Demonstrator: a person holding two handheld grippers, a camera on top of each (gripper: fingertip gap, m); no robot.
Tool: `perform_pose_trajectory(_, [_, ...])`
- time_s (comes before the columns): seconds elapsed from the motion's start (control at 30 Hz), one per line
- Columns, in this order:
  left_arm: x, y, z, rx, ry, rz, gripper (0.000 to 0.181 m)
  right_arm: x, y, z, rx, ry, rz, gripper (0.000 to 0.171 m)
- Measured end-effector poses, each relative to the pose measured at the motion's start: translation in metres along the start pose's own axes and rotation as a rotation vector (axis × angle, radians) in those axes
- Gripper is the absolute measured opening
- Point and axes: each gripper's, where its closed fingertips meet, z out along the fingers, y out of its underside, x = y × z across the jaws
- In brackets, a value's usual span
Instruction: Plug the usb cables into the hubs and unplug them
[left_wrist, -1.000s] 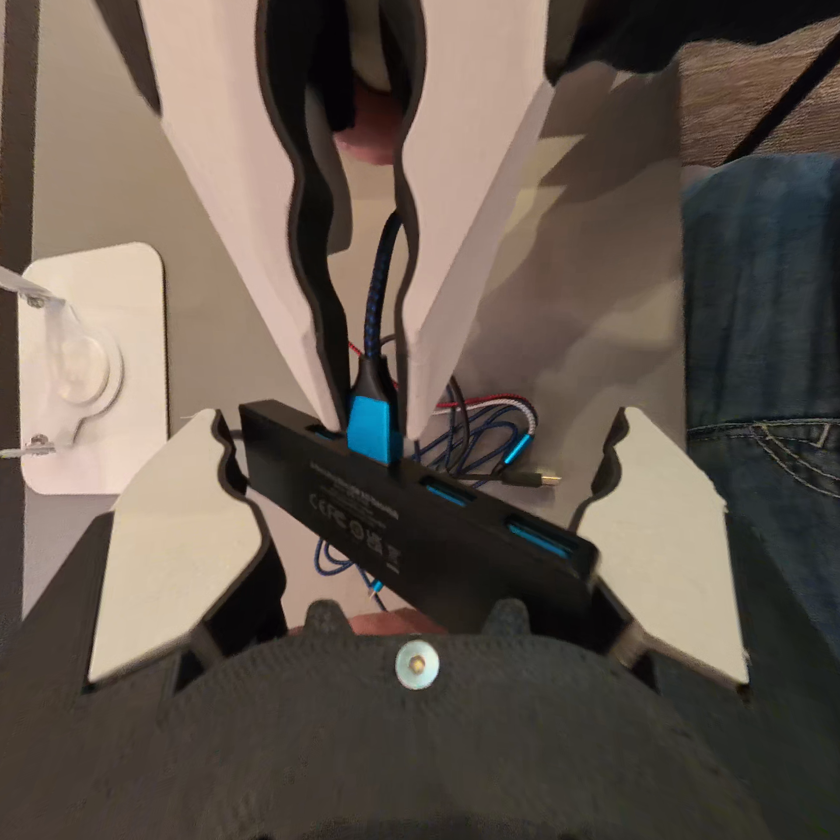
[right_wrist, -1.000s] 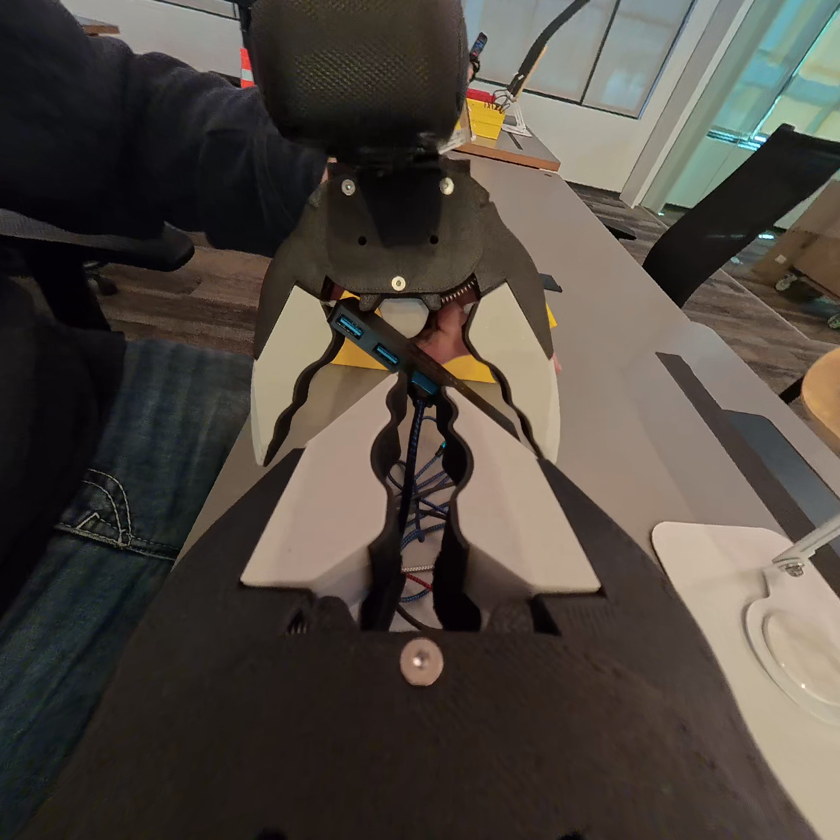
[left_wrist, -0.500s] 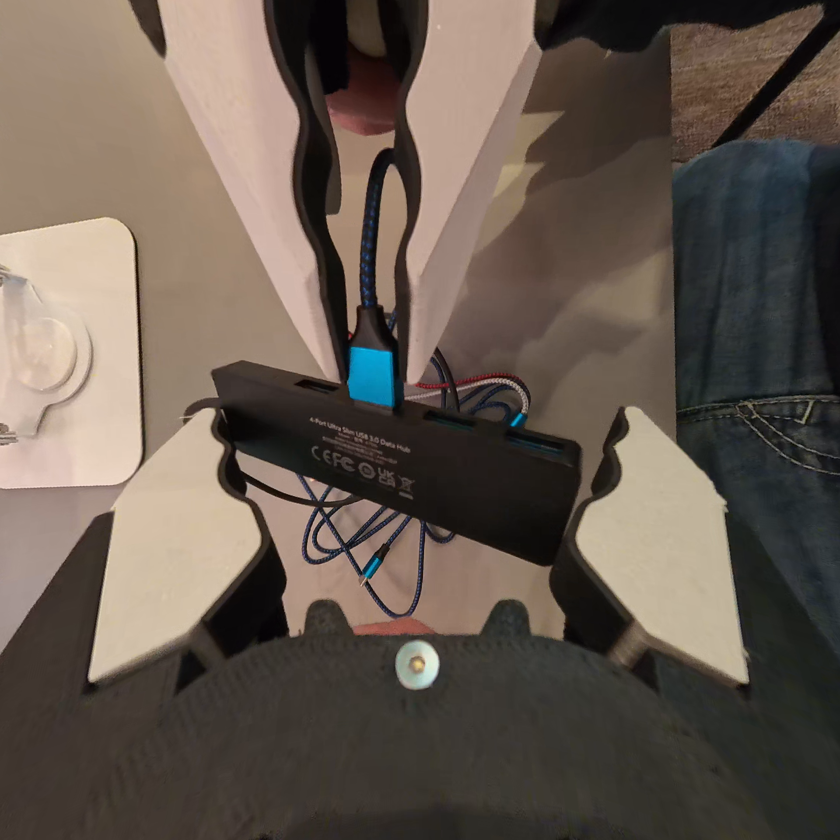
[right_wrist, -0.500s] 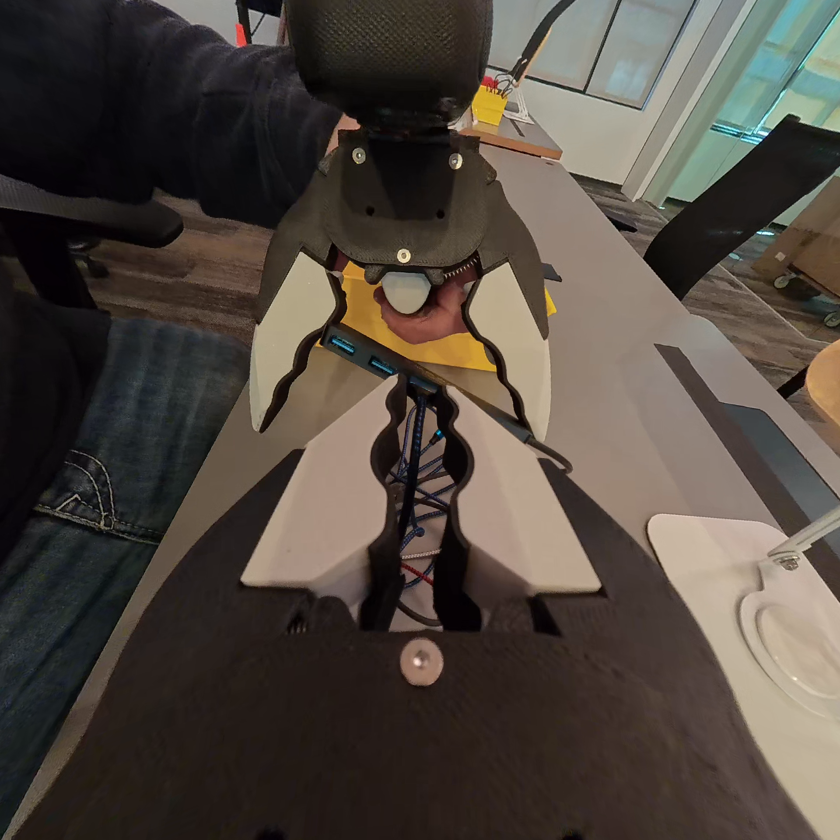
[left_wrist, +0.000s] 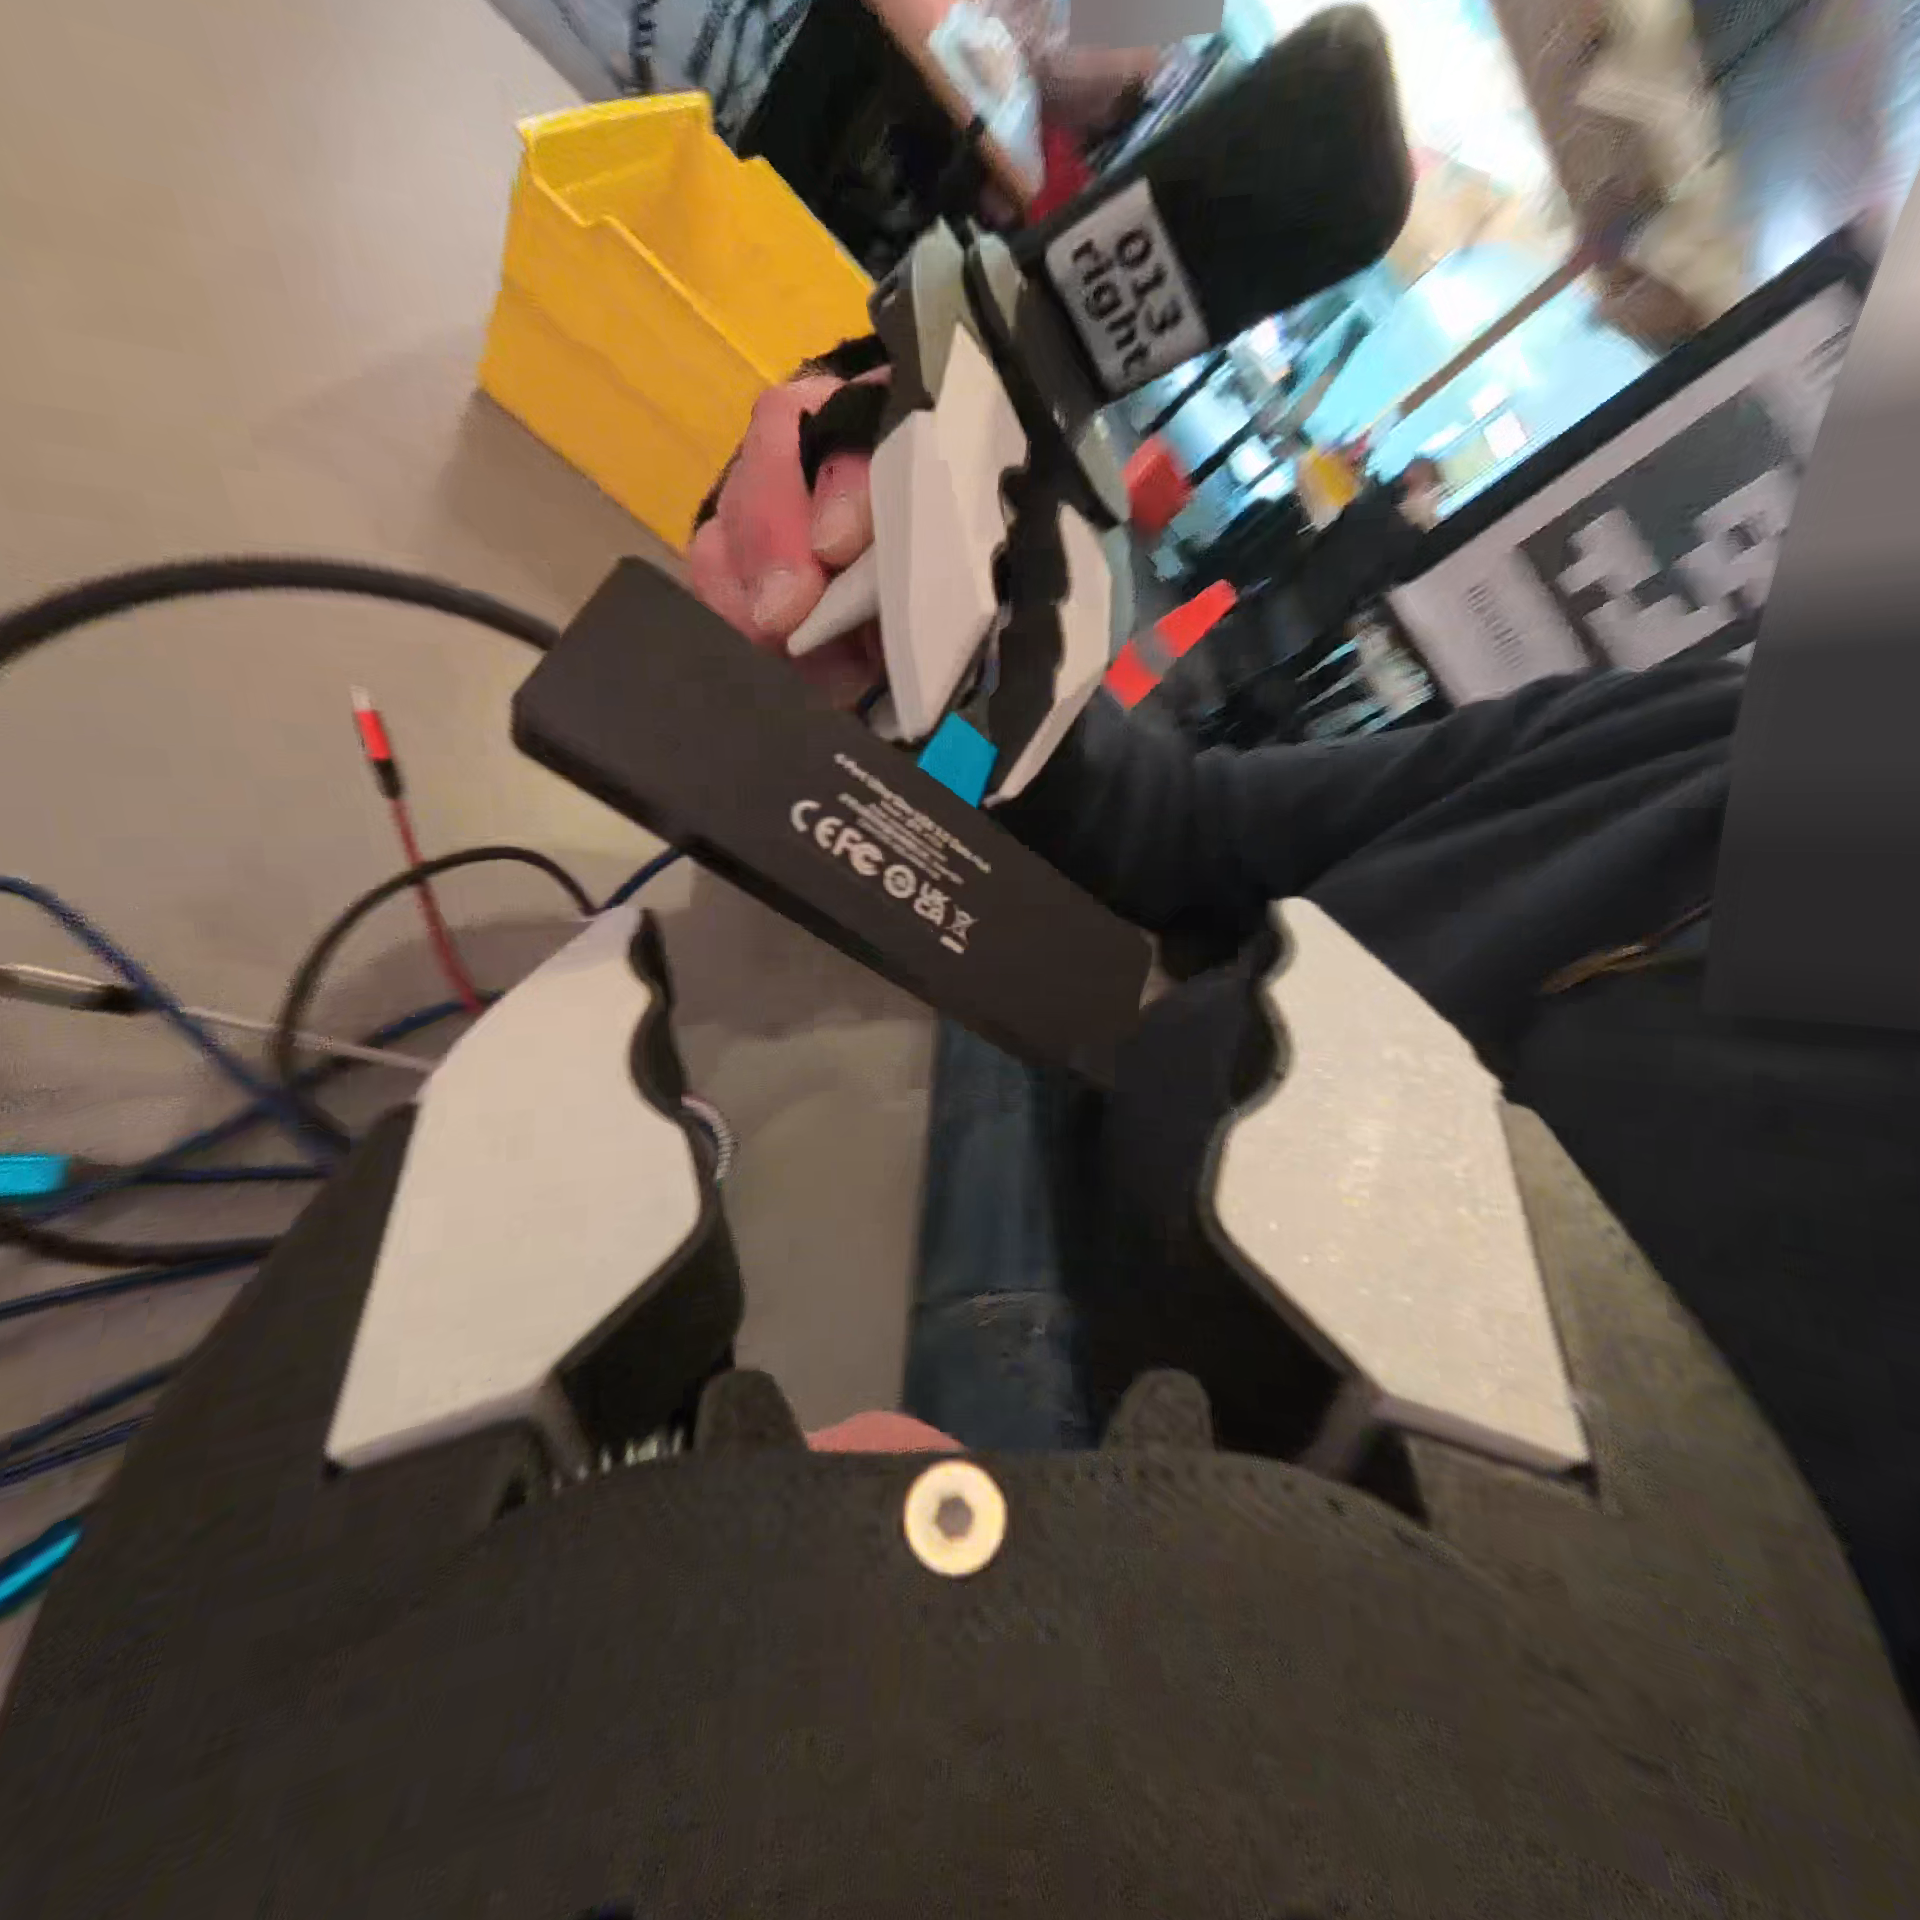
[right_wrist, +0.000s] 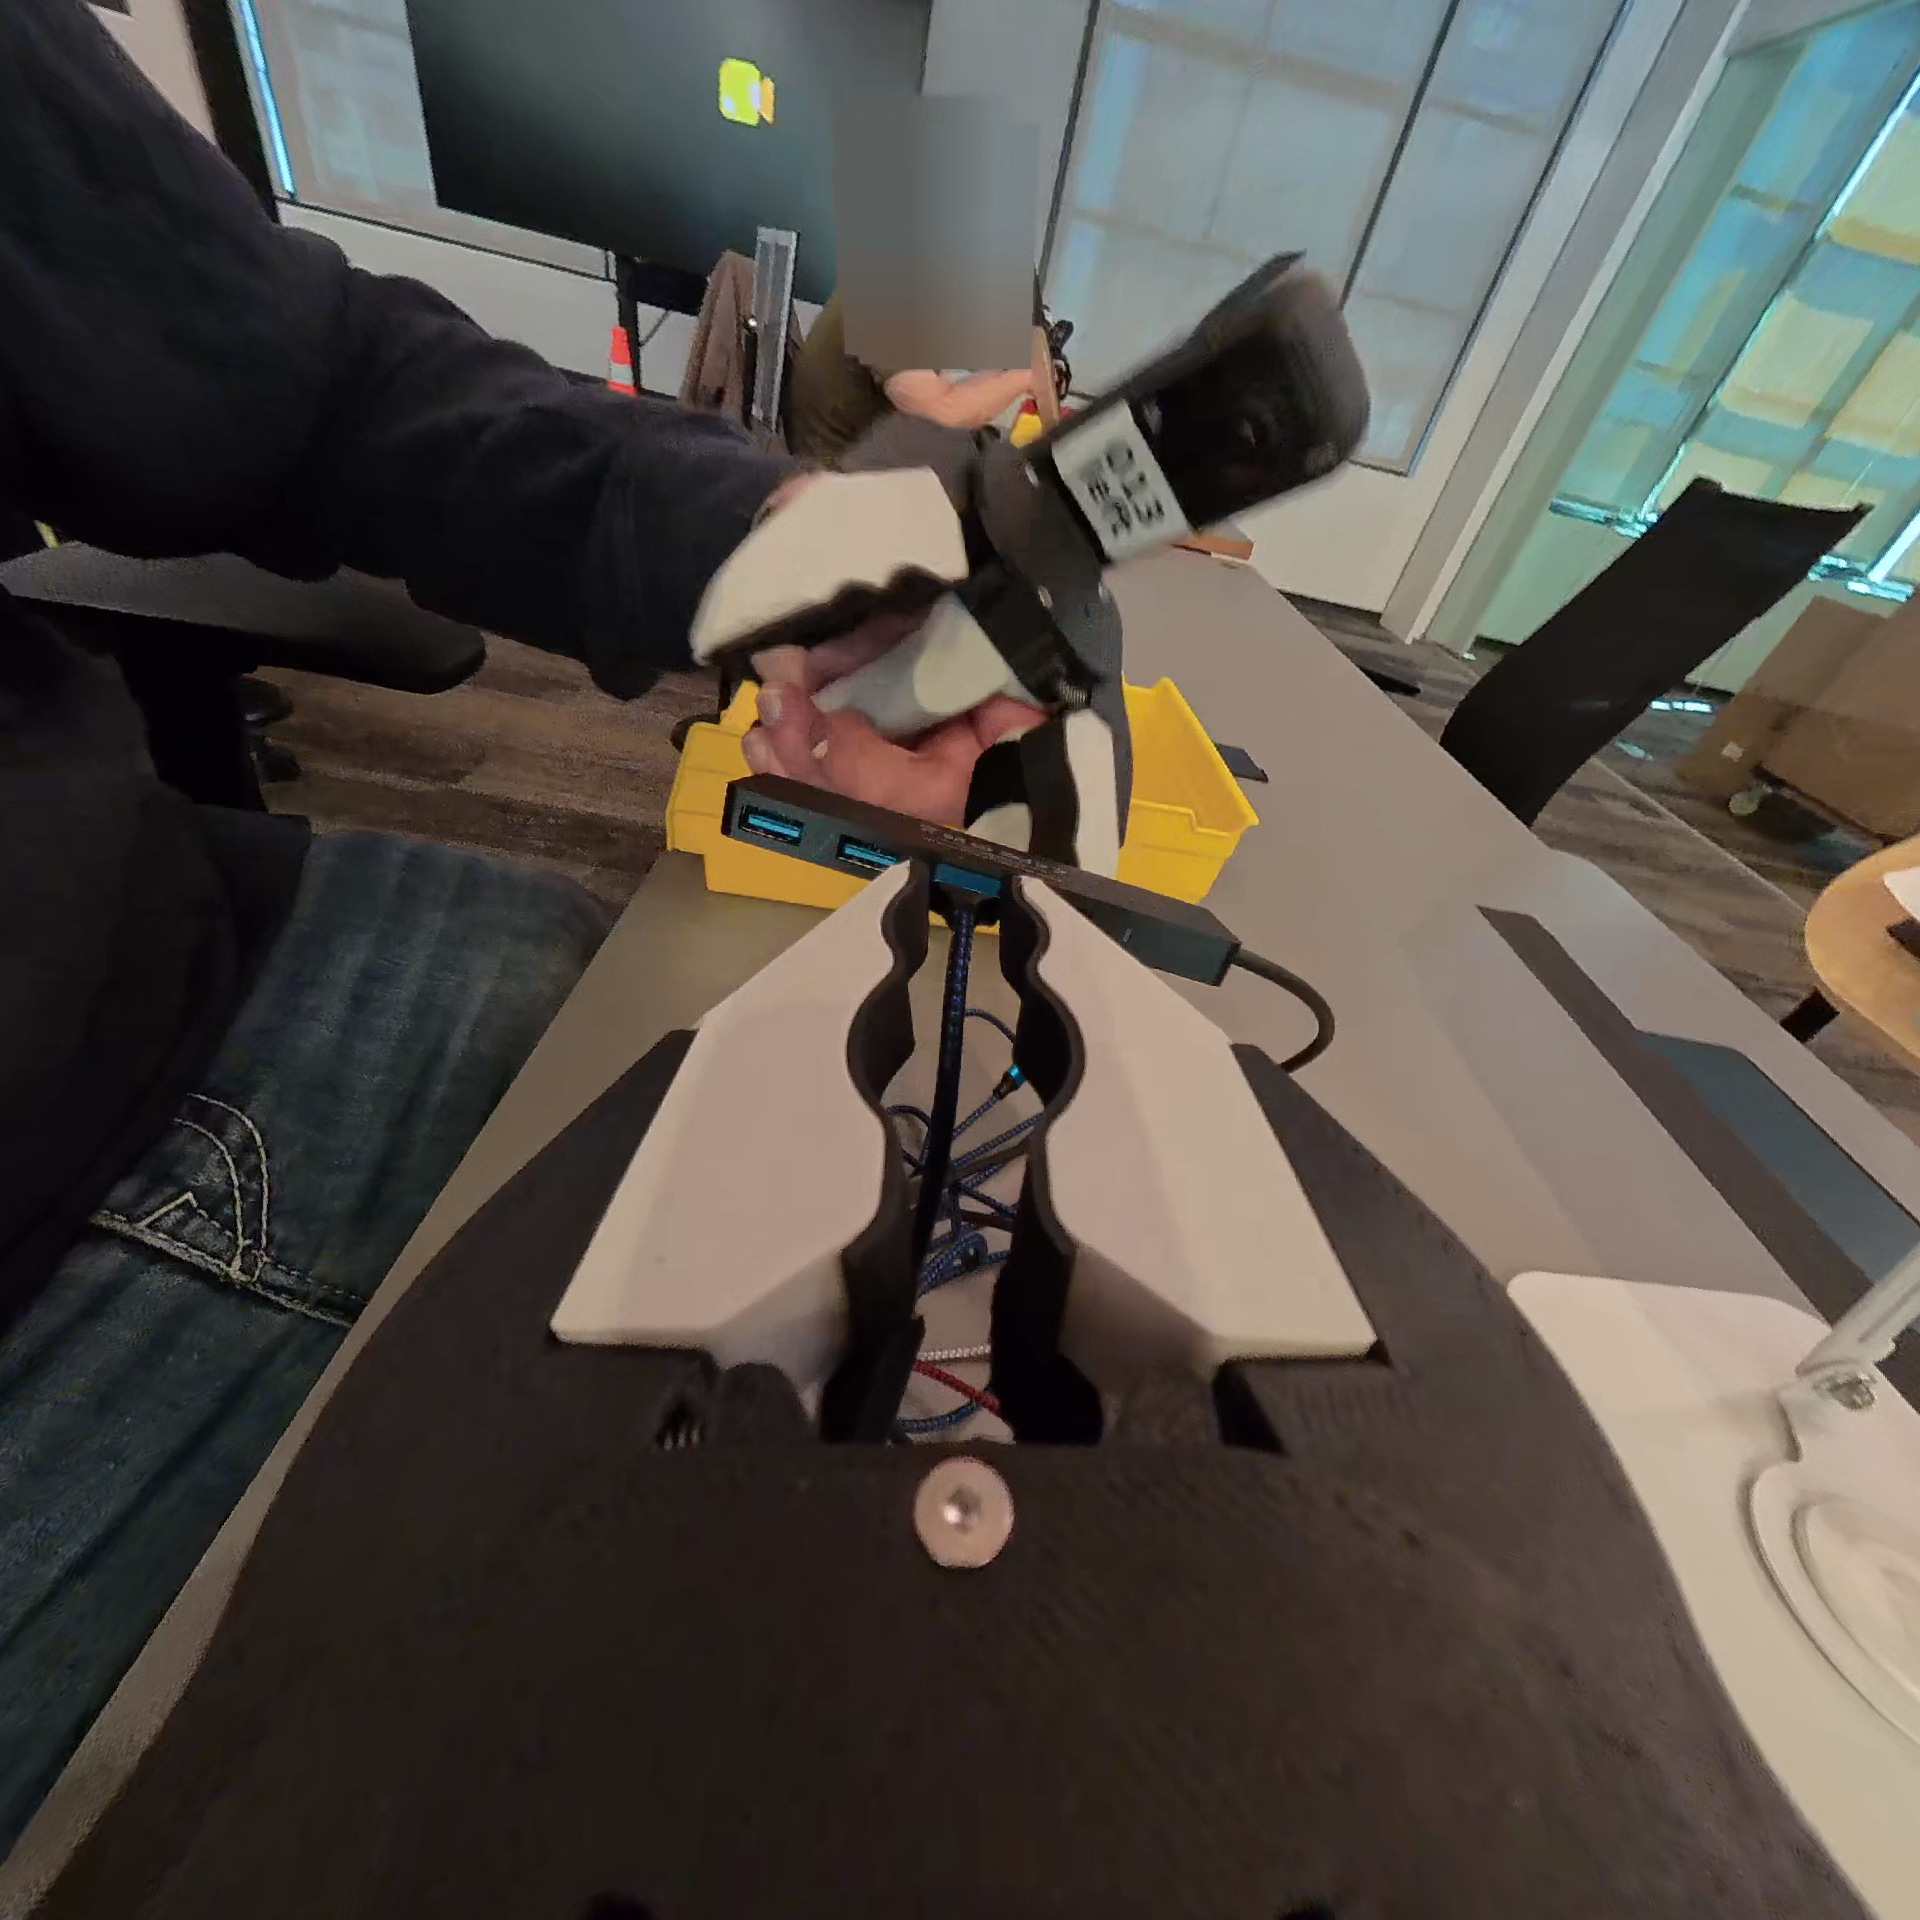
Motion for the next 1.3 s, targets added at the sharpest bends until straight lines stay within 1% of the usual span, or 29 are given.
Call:
perform_pose_trajectory(0.03, [0.001, 0.0, 0.0, 0.039, 0.052, -0.046, 0.091, -0.002, -0.001, 0.0, 0.006, -0.008, -0.008, 0.011])
perform_pose_trajectory(0.1, [0.008, -0.001, 0.003, 0.123, 0.153, -0.119, 0.079, -0.006, -0.003, 0.001, 0.017, -0.023, -0.027, 0.011])
perform_pose_trajectory(0.13, [0.009, 0.001, 0.007, 0.138, 0.179, -0.133, 0.071, -0.009, -0.005, 0.002, 0.026, -0.039, -0.03, 0.011])
perform_pose_trajectory(0.23, [0.011, -0.002, 0.011, 0.201, 0.21, -0.149, 0.048, -0.015, -0.005, 0.006, 0.029, -0.059, -0.049, 0.012])
perform_pose_trajectory(0.33, [0.01, -0.006, 0.008, 0.256, 0.227, -0.145, 0.025, -0.016, -0.006, 0.005, 0.04, -0.06, -0.047, 0.012])
perform_pose_trajectory(0.47, [0.013, -0.007, 0.008, 0.291, 0.251, -0.178, 0.02, -0.017, -0.006, 0.004, 0.036, -0.058, -0.055, 0.012])
perform_pose_trajectory(0.57, [0.011, -0.005, 0.008, 0.318, 0.184, -0.137, 0.017, -0.018, -0.003, 0.005, 0.036, -0.049, -0.054, 0.012])
perform_pose_trajectory(0.67, [0.01, -0.002, 0.009, 0.348, 0.143, -0.14, 0.013, -0.019, 0.0, 0.005, 0.032, -0.053, -0.058, 0.012])
perform_pose_trajectory(0.83, [0.016, 0.003, 0.009, 0.396, 0.123, -0.158, 0.011, -0.026, 0.0, 0.007, 0.036, -0.063, -0.103, 0.012])
perform_pose_trajectory(1.03, [0.018, 0.013, 0.012, 0.4, 0.169, -0.281, 0.011, -0.036, 0.007, 0.012, -0.052, -0.069, -0.222, 0.011])
perform_pose_trajectory(1.1, [0.018, 0.015, 0.012, 0.41, 0.168, -0.307, 0.011, -0.037, 0.008, 0.013, -0.05, -0.073, -0.211, 0.011])
perform_pose_trajectory(1.3, [0.02, 0.013, 0.008, 0.474, 0.221, -0.36, 0.012, -0.037, 0.003, 0.015, 0.052, -0.098, -0.108, 0.012])
